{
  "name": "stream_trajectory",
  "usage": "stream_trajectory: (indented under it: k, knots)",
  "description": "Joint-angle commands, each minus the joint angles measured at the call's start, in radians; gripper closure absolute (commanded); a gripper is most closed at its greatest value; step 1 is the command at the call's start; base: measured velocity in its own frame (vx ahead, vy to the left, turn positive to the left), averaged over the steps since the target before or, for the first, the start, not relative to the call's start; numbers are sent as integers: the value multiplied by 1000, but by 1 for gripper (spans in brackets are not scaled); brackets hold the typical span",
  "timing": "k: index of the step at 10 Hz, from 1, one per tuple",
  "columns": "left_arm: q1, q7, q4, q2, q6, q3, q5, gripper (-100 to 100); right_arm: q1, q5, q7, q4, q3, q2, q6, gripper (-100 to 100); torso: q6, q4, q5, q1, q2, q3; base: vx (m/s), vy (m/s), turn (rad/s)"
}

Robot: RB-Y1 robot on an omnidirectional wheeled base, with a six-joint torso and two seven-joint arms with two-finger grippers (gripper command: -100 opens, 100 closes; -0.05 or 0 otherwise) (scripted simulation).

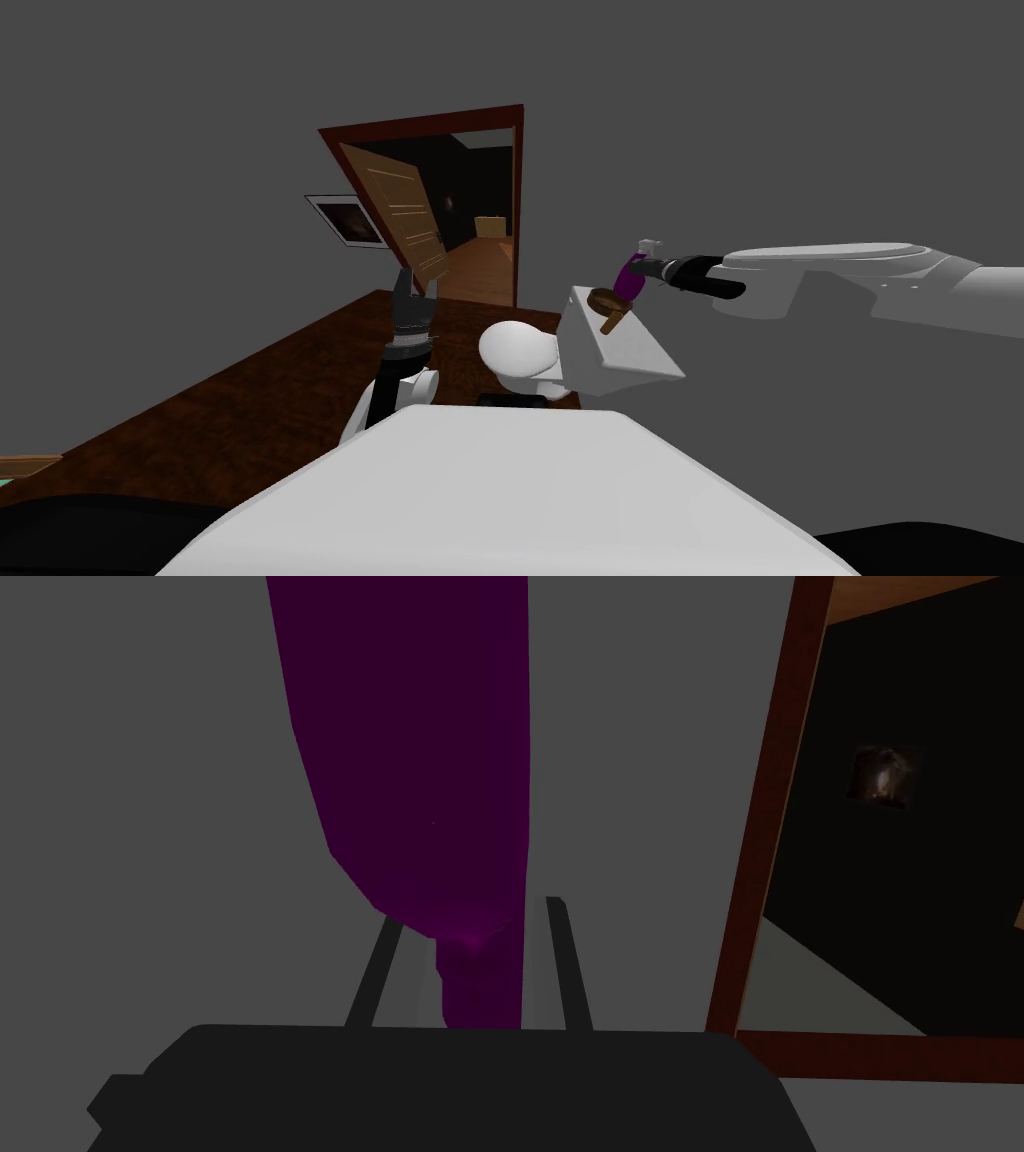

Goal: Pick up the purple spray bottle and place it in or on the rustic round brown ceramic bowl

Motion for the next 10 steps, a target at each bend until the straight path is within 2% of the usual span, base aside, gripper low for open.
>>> stream_trajectory:
  k: [1, 4, 6, 10]
  knots:
    - [0, 0, 0, 0, 0, 0, 0, 0, 5, 14, -12, 35, -12, -7, -5, 100, 0, 0, 0, 0, 0, 0, -176, -37, 199]
    - [0, 0, 0, 0, 0, 0, 0, 0, -8, 29, 1, 93, -24, 12, -6, 100, 2, 3, 0, -1, 6, 4, -150, -17, 183]
    - [0, 0, 0, 0, 0, 0, 0, 0, 0, 37, 16, 107, -31, 22, -5, 100, 3, 4, 0, 0, 7, 5, -90, 3, 103]
    - [1, 0, 0, 0, 0, 0, 0, 0, 16, 21, 9, 57, -20, 5, -6, 100, 2, -2, -2, -3, -14, -7, 151, -20, -119]
